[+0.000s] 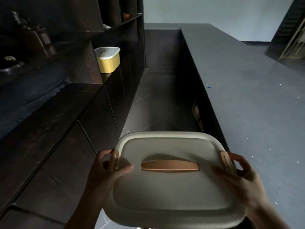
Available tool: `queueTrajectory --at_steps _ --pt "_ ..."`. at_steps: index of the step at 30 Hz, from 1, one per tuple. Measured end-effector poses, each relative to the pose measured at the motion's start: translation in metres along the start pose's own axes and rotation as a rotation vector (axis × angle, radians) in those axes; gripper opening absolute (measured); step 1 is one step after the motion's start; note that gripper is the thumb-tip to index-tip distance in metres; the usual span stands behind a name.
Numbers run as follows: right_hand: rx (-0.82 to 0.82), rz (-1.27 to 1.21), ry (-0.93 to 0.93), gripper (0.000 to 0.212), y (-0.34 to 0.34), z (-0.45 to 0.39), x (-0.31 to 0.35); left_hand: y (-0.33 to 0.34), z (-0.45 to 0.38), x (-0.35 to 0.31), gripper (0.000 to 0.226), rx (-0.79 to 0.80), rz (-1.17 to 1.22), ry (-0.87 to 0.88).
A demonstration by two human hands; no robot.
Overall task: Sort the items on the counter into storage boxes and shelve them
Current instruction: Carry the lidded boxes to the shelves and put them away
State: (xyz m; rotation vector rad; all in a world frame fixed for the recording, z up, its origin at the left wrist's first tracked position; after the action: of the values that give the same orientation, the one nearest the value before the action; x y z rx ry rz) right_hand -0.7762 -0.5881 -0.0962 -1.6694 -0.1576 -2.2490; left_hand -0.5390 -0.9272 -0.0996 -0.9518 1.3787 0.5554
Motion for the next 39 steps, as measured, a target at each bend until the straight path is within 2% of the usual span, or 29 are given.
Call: queueTrajectory --at_steps 4,9,16,25,32,39 --pt "0.009 0.003 -0.03 0.068 0.054 -0.075 0.026 0.009 -0.093 0.014 0.082 -0.012 0.014 -0.005" --pt "-0.013 0.014 -0.032 0.064 0.111 -0.157 0.07 0.021 -0.205 0.015 0.075 0.038 0.031 -0.021" --pt "-0.043 -0.069 0.035 0.052 0.152 -0.252 0.117 0.06 -0.337 -0.002 0.063 0.118 0.031 0.023" --pt "-0.005 -0.098 0.017 0.041 0.193 -0.424 0.169 0.141 -0.5 0.017 0.089 0.11 0.051 -0.001" --pt "0.065 -0.038 -0.01 0.046 0.23 -0.582 0.232 0.197 -0.629 0.023 0.091 -0.012 0.071 -0.016" --pt "0.17 0.009 -0.055 0.047 0.292 -0.717 0.302 0.212 -0.741 0.001 0.077 -0.15 0.004 0.06"
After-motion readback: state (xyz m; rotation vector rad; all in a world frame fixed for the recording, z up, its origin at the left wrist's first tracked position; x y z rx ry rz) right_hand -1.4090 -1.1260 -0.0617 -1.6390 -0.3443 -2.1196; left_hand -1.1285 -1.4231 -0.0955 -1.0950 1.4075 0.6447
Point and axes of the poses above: each hand's wrist, its own z-axis away from the middle knuckle, its own y-axis out of the palm, x = y × z, the point moved 10 cm from there along -z, towards the middle knuckle, and after that the axes turned 11 degrees about y, right-handed, at the moved point
